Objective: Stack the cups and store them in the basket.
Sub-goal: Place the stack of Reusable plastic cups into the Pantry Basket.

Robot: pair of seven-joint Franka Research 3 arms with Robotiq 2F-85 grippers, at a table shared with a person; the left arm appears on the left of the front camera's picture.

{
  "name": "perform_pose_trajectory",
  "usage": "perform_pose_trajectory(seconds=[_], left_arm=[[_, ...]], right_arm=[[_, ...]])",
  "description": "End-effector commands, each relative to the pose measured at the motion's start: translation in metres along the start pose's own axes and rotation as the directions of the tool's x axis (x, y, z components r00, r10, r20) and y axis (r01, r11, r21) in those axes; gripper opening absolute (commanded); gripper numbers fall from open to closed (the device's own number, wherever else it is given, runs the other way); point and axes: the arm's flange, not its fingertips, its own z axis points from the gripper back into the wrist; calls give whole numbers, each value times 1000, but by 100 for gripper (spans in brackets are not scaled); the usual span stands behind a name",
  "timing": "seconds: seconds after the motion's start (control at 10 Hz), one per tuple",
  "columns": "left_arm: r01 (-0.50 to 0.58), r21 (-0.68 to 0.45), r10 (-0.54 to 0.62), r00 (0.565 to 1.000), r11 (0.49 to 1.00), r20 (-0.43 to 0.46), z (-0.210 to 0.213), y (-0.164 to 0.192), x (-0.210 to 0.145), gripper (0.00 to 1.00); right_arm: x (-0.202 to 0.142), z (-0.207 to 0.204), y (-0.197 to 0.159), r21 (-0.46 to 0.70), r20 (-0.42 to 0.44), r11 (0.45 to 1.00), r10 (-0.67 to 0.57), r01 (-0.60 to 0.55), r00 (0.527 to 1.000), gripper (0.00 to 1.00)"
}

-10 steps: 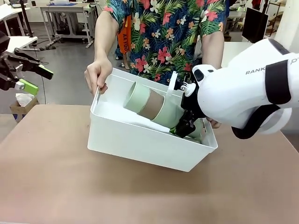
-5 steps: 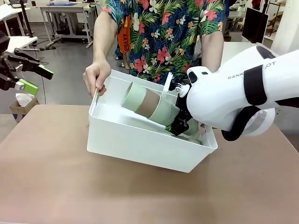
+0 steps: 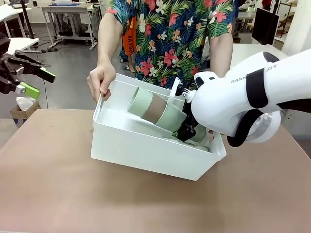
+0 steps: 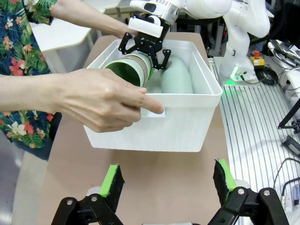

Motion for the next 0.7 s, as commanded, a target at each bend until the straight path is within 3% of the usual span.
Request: perform_pose_trajectory(seconds=[0.0,0.6], left_arm=[[-10,-3,10,1000,1000,15,2,0,4,100],[-10,-3,10,1000,1000,15,2,0,4,100]], right_arm=[[-2,-6,-5,-13,33,1000,16,-16,999,85],[-8,-13,-7,16,-1,999,32,-32,1000,85]])
